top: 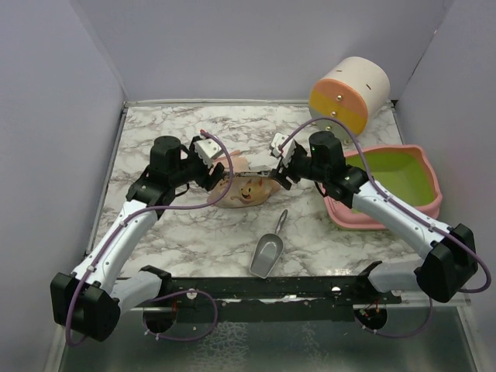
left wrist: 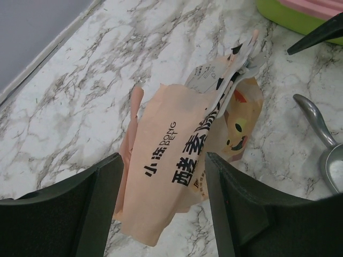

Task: Fill the litter box with clean litter

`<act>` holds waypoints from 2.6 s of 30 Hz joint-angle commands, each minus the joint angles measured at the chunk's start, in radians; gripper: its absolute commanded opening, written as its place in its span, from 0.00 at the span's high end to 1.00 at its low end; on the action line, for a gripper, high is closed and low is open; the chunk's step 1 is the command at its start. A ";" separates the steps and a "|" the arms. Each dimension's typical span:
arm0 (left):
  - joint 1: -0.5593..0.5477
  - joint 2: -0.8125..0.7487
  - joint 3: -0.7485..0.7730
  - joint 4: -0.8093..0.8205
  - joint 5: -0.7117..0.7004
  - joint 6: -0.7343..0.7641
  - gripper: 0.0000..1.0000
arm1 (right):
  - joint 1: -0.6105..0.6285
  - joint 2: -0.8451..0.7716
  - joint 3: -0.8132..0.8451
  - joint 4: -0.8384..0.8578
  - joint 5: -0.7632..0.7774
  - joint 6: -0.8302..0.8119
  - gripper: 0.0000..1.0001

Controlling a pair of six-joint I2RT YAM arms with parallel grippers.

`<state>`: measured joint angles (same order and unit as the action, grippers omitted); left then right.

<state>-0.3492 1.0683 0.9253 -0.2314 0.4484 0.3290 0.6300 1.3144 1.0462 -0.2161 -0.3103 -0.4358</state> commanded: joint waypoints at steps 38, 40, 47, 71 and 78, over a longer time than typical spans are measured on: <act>-0.012 0.112 -0.022 0.019 0.068 0.012 0.96 | 0.002 0.177 0.078 0.061 -0.134 -0.152 0.37; -0.011 0.115 -0.020 0.020 0.070 0.010 0.97 | 0.002 0.187 0.084 0.060 -0.133 -0.147 0.47; -0.012 0.114 -0.024 0.030 0.055 0.006 0.96 | 0.002 0.194 0.112 0.044 -0.119 -0.119 0.98; 0.011 -0.101 -0.108 0.302 -0.314 -0.186 0.46 | -0.245 0.269 0.474 -0.037 0.246 0.287 0.99; 0.029 -0.054 -0.104 0.305 -0.620 -0.263 0.46 | -0.302 0.701 0.880 -0.345 0.309 0.424 0.99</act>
<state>-0.3328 0.9791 0.8234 0.0460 0.0807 0.1349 0.3244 1.8145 1.7893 -0.3161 -0.0605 -0.1387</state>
